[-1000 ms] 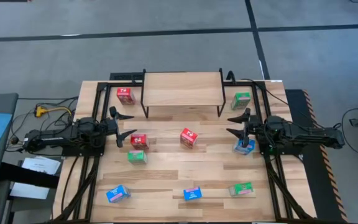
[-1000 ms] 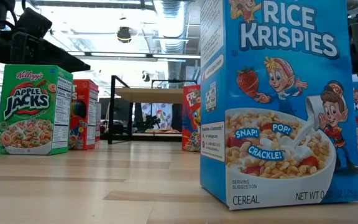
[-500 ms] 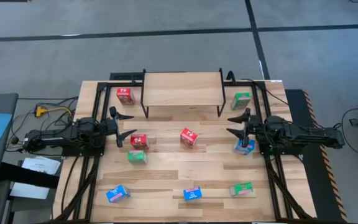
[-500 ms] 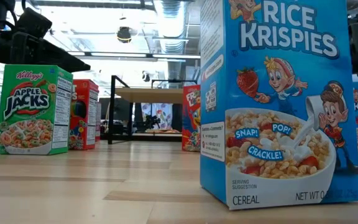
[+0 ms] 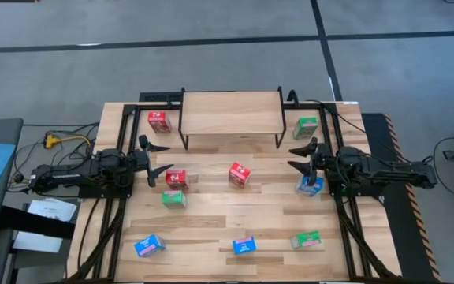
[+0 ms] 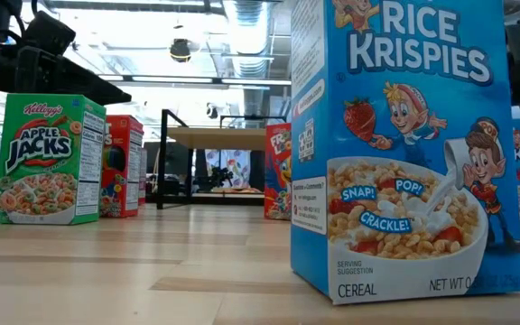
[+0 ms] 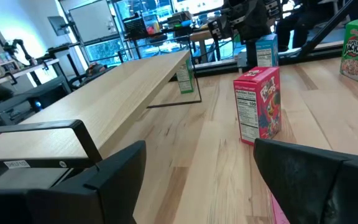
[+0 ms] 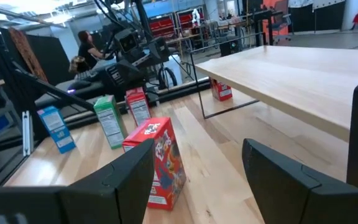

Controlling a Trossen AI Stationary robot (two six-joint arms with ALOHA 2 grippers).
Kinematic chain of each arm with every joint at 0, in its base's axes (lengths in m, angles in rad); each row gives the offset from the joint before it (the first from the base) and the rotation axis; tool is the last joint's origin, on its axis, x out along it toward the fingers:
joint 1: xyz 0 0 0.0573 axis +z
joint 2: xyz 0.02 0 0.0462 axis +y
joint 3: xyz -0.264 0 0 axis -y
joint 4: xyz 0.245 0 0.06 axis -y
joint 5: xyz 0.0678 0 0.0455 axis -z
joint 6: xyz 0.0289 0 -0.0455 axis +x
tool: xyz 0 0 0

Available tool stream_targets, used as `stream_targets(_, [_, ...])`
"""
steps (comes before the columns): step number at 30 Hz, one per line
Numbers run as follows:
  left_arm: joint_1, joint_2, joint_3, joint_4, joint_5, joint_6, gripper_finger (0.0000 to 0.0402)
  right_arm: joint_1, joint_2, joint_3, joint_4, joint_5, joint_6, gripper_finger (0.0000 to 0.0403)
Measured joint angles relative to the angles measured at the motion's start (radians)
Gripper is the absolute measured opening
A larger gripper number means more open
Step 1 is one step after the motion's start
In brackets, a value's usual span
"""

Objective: Stack cereal on shelf
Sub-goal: Put the middle left red cereal box on the shelf

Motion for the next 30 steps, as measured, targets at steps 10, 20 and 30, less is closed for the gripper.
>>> stream_targets(10, [0.000, 0.000, 0.000, 0.000, 0.000, 0.000, 0.0289, 0.000, 0.000, 0.000, 0.003, -0.001, 0.016, 0.0266])
stream_targets(20, [0.000, 0.000, 0.000, 0.000, 0.000, 0.000, 0.0289, -0.038, 0.000, 0.002, -0.035, 0.015, 0.251, 0.0266])
stream_targets(30, [0.000, 0.000, 0.000, 0.000, 0.000, 0.000, 0.0289, -0.040, 0.000, 0.003, -0.045, -0.001, 0.221, 0.0266])
